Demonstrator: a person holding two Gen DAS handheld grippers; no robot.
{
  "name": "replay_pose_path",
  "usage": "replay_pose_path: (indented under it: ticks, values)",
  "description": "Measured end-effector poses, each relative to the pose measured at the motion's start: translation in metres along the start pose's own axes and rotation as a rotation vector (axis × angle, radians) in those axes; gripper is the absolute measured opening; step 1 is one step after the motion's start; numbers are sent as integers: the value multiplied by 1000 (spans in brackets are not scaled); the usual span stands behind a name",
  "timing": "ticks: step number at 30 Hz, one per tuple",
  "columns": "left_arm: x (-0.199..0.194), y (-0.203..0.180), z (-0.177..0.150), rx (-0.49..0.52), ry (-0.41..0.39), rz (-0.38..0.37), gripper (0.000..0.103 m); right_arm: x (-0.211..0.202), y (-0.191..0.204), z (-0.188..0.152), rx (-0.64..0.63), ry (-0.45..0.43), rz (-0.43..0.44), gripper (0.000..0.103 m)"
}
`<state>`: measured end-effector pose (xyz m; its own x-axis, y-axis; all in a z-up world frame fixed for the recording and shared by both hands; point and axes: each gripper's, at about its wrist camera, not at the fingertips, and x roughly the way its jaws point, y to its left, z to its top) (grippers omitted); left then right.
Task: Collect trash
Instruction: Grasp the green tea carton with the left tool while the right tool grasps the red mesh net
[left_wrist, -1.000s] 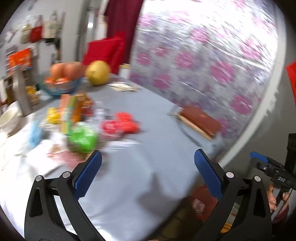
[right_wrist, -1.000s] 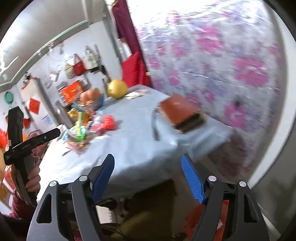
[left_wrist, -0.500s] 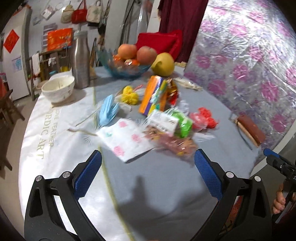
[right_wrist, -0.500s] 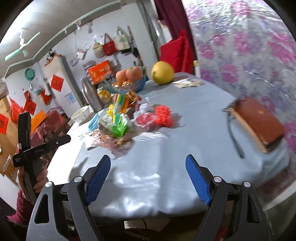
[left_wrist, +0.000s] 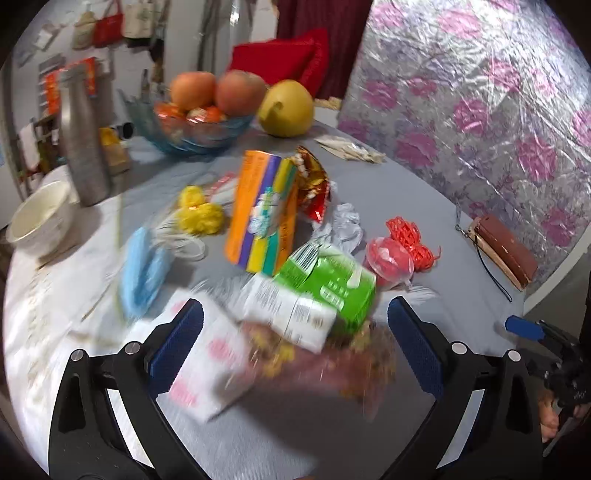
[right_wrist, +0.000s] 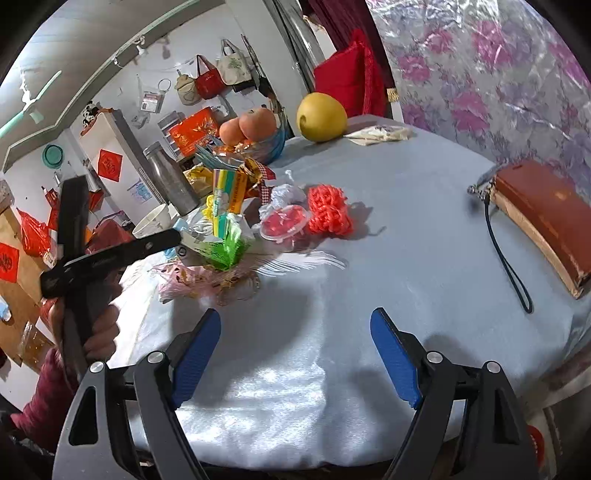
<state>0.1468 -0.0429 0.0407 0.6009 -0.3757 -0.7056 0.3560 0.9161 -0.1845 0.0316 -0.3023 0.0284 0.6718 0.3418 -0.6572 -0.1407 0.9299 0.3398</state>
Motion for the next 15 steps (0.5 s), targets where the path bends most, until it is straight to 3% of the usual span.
replay_pose_path:
  ticks: [5, 8, 15]
  values:
    - [33, 4, 4, 18, 49, -36, 96, 10, -8, 2, 11, 14, 5, 82]
    - [37, 5, -2, 27, 43, -52, 70, 14, -6, 5, 4, 11, 2, 82]
    - [6, 3, -3, 34, -39, -80, 65, 25, -3, 21, 2, 3, 12, 82]
